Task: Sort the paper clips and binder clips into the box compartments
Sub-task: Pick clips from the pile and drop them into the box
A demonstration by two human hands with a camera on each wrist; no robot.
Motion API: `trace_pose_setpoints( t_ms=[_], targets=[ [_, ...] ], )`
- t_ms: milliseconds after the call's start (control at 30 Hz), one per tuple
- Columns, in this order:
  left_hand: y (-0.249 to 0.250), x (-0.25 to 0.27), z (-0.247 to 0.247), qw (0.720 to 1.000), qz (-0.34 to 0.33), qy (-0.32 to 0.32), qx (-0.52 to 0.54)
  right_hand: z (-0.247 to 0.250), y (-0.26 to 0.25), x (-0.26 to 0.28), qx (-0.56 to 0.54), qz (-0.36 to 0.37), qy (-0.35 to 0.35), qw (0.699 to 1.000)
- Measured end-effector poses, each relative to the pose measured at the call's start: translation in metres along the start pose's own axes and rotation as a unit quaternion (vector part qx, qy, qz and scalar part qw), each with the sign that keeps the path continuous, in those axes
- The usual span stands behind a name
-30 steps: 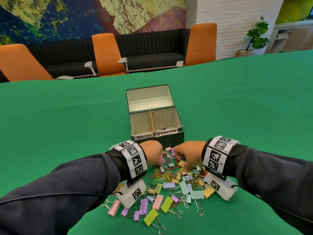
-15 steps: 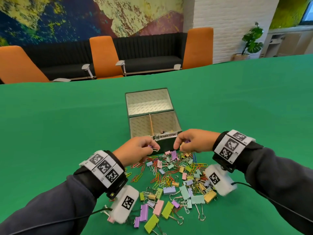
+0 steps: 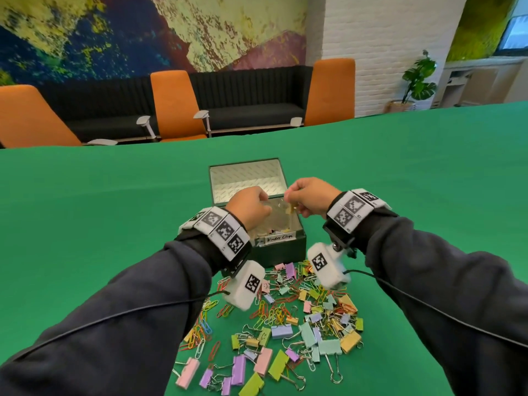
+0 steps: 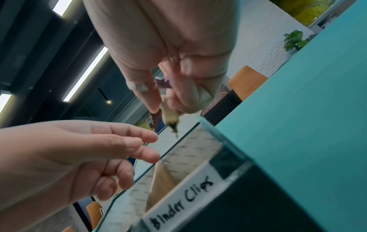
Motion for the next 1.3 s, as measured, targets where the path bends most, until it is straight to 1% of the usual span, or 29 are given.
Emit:
trace_pose_setpoints(
  t_ms=[67,133,200,233,300,333,367,400,467,500,533,600,633,700,867,1000,1100,1200,1300],
  targets=[
    [-0.005,0.011,0.001,1.000,-0.026,0.000,0.000,-0.005,-0.004,-0.009,-0.049,0.001,-0.012,0.999],
    [-0.010,0.030,-0.003,0.997,-0.062,-0.034,-0.021,-0.011,-0.005,-0.015,-0.052,0.001,-0.025,0.998],
    [-0.016,0.050,-0.010,0.989,-0.100,-0.087,-0.063,-0.015,-0.004,-0.017,-0.024,0.006,-0.019,1.000],
    [-0.020,0.058,-0.014,0.984,-0.112,-0.113,-0.082,-0.017,-0.005,-0.013,-0.012,0.017,-0.005,1.000],
    [-0.030,0.068,-0.027,0.975,-0.117,-0.154,-0.113,-0.020,-0.006,-0.001,0.016,0.053,0.013,0.998],
    [-0.034,0.071,-0.034,0.970,-0.116,-0.168,-0.130,-0.023,-0.007,0.007,0.048,0.068,0.007,0.997],
    [-0.037,0.072,-0.042,0.966,-0.115,-0.179,-0.149,-0.028,-0.006,0.016,0.091,0.075,-0.019,0.993],
    [-0.038,0.073,-0.050,0.961,-0.117,-0.187,-0.169,-0.037,-0.004,0.024,0.137,0.075,-0.065,0.986],
    [-0.039,0.072,-0.064,0.950,-0.119,-0.200,-0.209,-0.058,0.005,0.038,0.226,0.061,-0.168,0.958],
    [-0.038,0.070,-0.071,0.943,-0.117,-0.210,-0.232,-0.068,0.011,0.043,0.273,0.051,-0.203,0.939],
    [-0.037,0.069,-0.076,0.934,-0.115,-0.222,-0.255,-0.077,0.017,0.046,0.328,0.038,-0.223,0.917],
    [-0.035,0.065,-0.083,0.918,-0.111,-0.244,-0.293,-0.089,0.031,0.049,0.423,0.011,-0.236,0.875],
    [-0.033,0.064,-0.085,0.913,-0.110,-0.249,-0.304,-0.093,0.036,0.049,0.450,-0.001,-0.241,0.860],
    [-0.033,0.062,-0.087,0.909,-0.109,-0.258,-0.309,-0.097,0.044,0.048,0.476,-0.014,-0.252,0.842],
    [-0.036,0.061,-0.088,0.912,-0.079,-0.262,-0.304,-0.096,0.040,0.044,0.504,-0.023,-0.233,0.831],
    [-0.029,0.062,-0.087,0.916,-0.089,-0.247,-0.302,-0.106,0.034,0.040,0.489,-0.004,-0.219,0.844],
    [-0.029,0.063,-0.088,0.917,-0.076,-0.255,-0.298,-0.111,0.039,0.038,0.486,-0.031,-0.228,0.843],
    [-0.038,0.065,-0.086,0.917,-0.052,-0.260,-0.298,-0.108,0.046,0.039,0.494,-0.058,-0.237,0.834],
    [-0.044,0.068,-0.076,0.930,-0.038,-0.260,-0.258,-0.100,0.054,0.043,0.497,-0.075,-0.240,0.830]
  ],
)
Point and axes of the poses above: each hand's wrist, its own x-axis away from the middle knuckle, its own z-axis out of the back of the hand, y = z × x, the point moved 5 cm from there along -x, towards the middle knuckle, and after that the axes turned 14 degrees about -y, right-handed, at the moved point
